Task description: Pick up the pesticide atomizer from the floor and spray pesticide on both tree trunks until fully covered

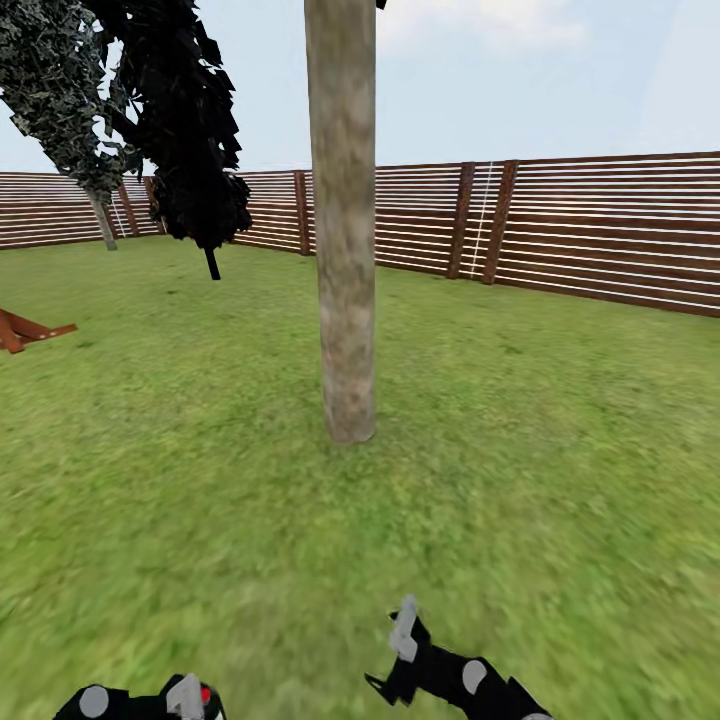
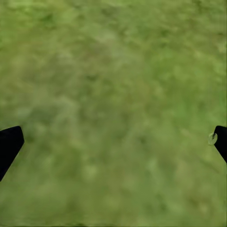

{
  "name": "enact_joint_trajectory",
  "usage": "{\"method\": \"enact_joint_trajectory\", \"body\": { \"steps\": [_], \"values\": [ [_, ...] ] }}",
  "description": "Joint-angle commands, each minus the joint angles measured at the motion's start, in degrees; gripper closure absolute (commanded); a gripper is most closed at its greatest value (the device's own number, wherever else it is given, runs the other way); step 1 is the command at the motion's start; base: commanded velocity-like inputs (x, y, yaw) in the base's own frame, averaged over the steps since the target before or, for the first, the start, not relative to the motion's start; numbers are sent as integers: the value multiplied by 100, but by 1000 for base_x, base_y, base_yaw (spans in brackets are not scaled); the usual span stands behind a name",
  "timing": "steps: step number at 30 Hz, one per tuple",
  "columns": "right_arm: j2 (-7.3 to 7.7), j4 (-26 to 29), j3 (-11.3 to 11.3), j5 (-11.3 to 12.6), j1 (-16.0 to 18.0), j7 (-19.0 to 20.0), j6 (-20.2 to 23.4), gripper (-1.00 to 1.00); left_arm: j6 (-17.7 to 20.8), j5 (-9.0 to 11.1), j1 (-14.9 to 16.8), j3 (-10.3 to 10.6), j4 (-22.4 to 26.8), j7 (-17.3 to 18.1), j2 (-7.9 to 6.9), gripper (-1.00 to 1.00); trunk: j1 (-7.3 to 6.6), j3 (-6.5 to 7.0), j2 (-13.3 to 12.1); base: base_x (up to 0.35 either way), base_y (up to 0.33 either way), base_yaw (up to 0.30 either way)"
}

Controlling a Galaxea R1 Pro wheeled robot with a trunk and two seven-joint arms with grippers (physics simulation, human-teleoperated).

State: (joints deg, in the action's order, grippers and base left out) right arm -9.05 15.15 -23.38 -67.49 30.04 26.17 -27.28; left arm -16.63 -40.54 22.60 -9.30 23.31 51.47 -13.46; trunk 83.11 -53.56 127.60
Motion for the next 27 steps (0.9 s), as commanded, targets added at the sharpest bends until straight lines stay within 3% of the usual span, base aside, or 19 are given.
{"method": "enact_joint_trajectory", "body": {
  "steps": [1, 3, 13, 14, 15, 20, 23, 27],
  "values": [
    [-7, 5, 22, 0, 4, 279, 36, -100, 8, -46, 37, 4, 6, 119, 0, 100, 0, 0, 0, 0, 0, 0],
    [-9, 81, 53, -1, 9, 949, 82, -100, 12, -103, 95, 13, 14, 291, 1, 100, 0, 0, 0, 0, 0, 0],
    [-12, 111, 70, -1, 10, 1169, 104, -100, 11, -104, 200, 23, 41, 538, 147, 100, 0, 0, 0, 0, 0, 0],
    [-11, 111, 70, -4, 10, 1179, 106, 100, 8, -104, 200, 24, 46, 543, 156, 100, 0, 0, 0, 0, 0, 0],
    [-11, 111, 70, -7, 10, 1210, 107, 100, 5, -103, 201, 43, 48, 545, 167, 100, 0, 0, 0, 0, 0, 0],
    [-58, 134, 70, -10, 10, 1630, 115, 100, 96, -97, 220, 593, 249, 540, 266, 100, 0, 0, 0, 0, 0, 0],
    [-95, 135, 70, -10, 10, 1682, 117, 100, 367, -104, 243, 831, 366, 533, 432, 100, 0, 0, 0, 0, 0, 0],
    [-95, 129, 70, -10, 10, 1689, 117, 100, 445, -114, 349, 1083, 405, 533, 587, 100, 0, 0, 0, 0, 0, 0]
  ]
}}
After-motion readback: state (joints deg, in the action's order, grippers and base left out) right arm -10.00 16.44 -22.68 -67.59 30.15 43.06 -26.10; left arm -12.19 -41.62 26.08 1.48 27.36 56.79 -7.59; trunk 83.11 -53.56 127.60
